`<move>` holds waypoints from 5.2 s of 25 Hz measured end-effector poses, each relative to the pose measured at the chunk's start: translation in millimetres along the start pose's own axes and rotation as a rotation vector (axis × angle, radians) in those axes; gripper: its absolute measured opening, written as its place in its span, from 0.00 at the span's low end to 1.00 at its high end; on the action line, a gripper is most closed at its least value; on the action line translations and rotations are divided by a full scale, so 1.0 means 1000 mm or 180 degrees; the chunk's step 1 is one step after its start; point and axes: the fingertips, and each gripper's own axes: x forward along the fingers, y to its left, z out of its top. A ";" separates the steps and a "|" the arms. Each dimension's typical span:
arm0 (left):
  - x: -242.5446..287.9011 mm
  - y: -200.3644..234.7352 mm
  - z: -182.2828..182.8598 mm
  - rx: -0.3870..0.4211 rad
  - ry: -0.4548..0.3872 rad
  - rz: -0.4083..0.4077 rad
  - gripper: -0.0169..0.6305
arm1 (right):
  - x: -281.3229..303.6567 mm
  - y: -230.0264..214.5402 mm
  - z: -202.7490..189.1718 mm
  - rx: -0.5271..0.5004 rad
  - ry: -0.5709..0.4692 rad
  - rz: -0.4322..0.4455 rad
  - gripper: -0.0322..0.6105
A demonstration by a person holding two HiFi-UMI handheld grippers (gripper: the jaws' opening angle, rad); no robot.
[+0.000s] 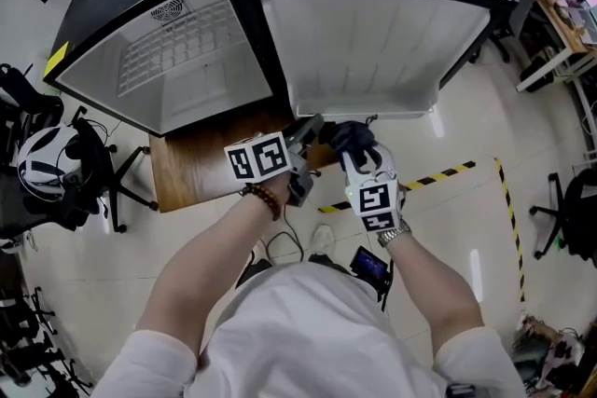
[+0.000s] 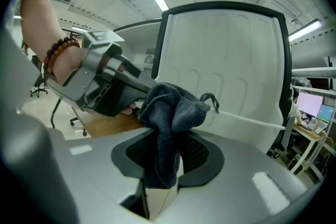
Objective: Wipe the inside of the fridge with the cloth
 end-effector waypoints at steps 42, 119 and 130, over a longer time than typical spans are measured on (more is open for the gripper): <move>-0.013 0.005 0.006 -0.0435 0.0170 -0.0074 0.09 | 0.074 -0.107 -0.005 0.0226 -0.0119 -0.0784 0.23; -0.049 0.031 0.026 0.0121 -0.0134 0.0206 0.10 | -0.024 -0.081 0.114 -0.0239 -0.0426 -0.0574 0.23; -0.129 0.007 0.069 0.0989 -0.0630 0.0520 0.07 | 0.001 -0.005 0.160 -0.0434 -0.0667 0.0038 0.23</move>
